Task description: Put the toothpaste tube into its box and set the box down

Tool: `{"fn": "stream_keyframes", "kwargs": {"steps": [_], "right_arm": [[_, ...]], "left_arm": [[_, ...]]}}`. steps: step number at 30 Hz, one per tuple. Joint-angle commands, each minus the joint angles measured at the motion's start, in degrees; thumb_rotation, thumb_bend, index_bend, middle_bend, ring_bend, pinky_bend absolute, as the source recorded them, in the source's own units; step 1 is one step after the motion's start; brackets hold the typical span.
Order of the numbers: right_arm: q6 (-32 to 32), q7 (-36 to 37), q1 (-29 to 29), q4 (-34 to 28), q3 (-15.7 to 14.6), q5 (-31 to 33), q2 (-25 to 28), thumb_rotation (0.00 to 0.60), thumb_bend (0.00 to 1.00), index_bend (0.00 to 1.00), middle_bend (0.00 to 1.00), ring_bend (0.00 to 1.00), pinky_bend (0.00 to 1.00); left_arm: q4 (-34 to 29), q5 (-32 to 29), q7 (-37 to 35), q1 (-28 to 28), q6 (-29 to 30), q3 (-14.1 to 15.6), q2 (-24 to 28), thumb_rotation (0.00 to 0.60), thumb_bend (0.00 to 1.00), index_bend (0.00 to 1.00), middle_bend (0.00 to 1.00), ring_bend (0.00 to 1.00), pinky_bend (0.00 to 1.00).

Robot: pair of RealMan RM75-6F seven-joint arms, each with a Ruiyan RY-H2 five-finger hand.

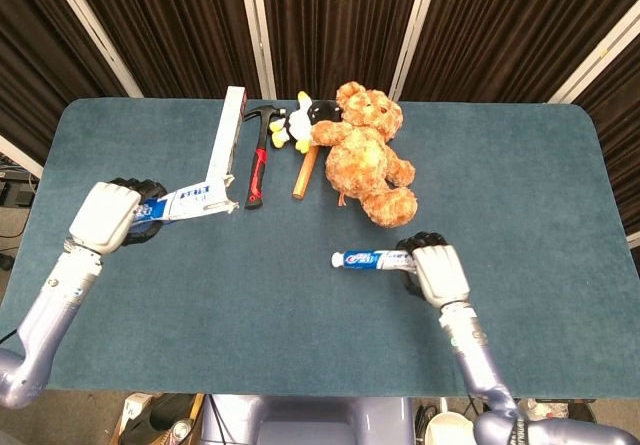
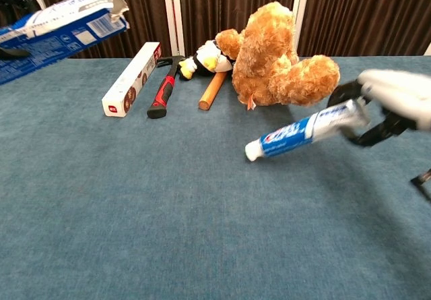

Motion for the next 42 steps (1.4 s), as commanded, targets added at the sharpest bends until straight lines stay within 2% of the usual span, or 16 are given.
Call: {"fn": "stream_keyframes", "kwargs": {"steps": [1,10,17,22,28,35,42], "right_arm": [[1.32,4.45,-1.35,-3.15,1.49,-3.19,5.68,0.6,0.5,0.8,0.42,0.28,0.29],[1.64,13.23,-3.31,-5.63,5.31,-3.49,16.27,0.6,0.51,0.84,0.45,0.3,0.32],[1.24,18.28,-3.63,-5.9,8.26,-3.3,21.82,0.6,0.51,0.84,0.45,0.3,0.32],[0.78,21.87,-3.27,-5.53,11.29,-3.06,26.24,0.6,0.51,0.84,0.45,0.3,0.32],[-0.57,25.57,-2.86,-5.29,14.02,-1.7,30.52,0.6,0.51,0.84,0.45,0.3,0.32],[-3.04,30.93,-2.2,-5.7,16.88,-1.69,35.93,0.6,0.51,0.85,0.45,0.3,0.32],[-5.54,35.65,-2.35,-7.84,17.67,-4.08,40.86,0.6,0.51,0.85,0.45,0.3,0.32]], "left_arm": [[-0.56,0.99,-0.52,-0.09,0.53,0.39,-1.62,0.6,0.42,0.48,0.55,0.49,0.52],[-1.62,1.92,1.14,-1.86,0.53,0.4,-8.73,0.6,0.42,0.48,0.55,0.49,0.52],[1.25,3.22,-0.08,-3.24,2.52,-0.77,-15.55,0.6,0.42,0.48,0.55,0.49,0.52],[8.7,7.45,-4.73,-4.83,6.99,-1.72,-24.2,0.6,0.42,0.48,0.55,0.49,0.52],[17.22,10.25,-11.01,-6.97,10.44,-3.07,-31.49,0.6,0.42,0.48,0.54,0.49,0.52],[24.37,10.79,-14.92,-8.92,11.31,-4.34,-34.89,0.6,0.42,0.48,0.54,0.49,0.52],[26.59,9.03,-16.19,-10.6,10.37,-6.43,-36.09,0.6,0.42,0.48,0.54,0.49,0.52]]}}
